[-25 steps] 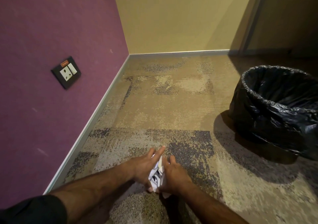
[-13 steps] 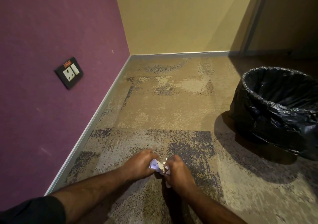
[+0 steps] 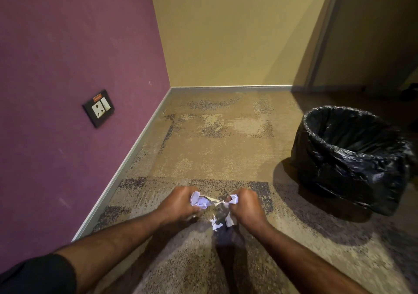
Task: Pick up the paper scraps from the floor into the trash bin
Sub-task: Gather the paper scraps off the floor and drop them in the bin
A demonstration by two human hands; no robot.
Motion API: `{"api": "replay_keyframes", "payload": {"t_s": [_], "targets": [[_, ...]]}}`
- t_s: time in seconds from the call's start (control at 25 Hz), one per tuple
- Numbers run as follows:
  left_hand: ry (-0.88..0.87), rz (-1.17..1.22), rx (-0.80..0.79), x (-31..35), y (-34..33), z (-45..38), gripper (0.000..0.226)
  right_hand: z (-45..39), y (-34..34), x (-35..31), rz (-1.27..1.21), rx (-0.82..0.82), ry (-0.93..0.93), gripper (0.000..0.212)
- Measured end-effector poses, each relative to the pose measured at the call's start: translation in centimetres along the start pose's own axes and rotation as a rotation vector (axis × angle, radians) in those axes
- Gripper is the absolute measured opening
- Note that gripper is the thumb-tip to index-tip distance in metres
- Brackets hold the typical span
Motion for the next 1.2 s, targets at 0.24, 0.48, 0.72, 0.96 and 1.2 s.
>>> {"api": "replay_keyframes", "payload": {"t_s": [0.24,0.48,0.72,0.96,1.2], "targets": [[-0.009,-0.02,0.086,1.9,3.2,0.3,0.016,-0.1,3.8,-1.5,-0.089,0.012,0.025,0.018],[-0.083,-0.037,0.144,6.0,6.5,0.0,0.018,-1.1,11.4,-4.0,-0.091,0.085,0.138,0.021],[-0.227,0.04,0.184,16.1,10.0,-3.8,0.02,-2.5,23.6,-5.0,-0.087,0.28,0.161,0.015],[-0.38,0.142,0.236,27.9,10.5,-10.9,0.022,-5.1,34.0,-1.5,0.003,0.459,0.104,0.016],[-0.342,0.131,0.226,35.8,5.7,-18.0,0.025,-7.7,38.4,3.9,0.022,0.568,0.006,0.014]]}}
Point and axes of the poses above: each hand's wrist, its own z-axis away from the middle knuckle, its own y-axis out of the back of the hand, x = y × z, the point moved 2 cm from there along -z, towards the middle knuckle, and after that the axes turned 6 degrees about -y, right-handed, at the moved point
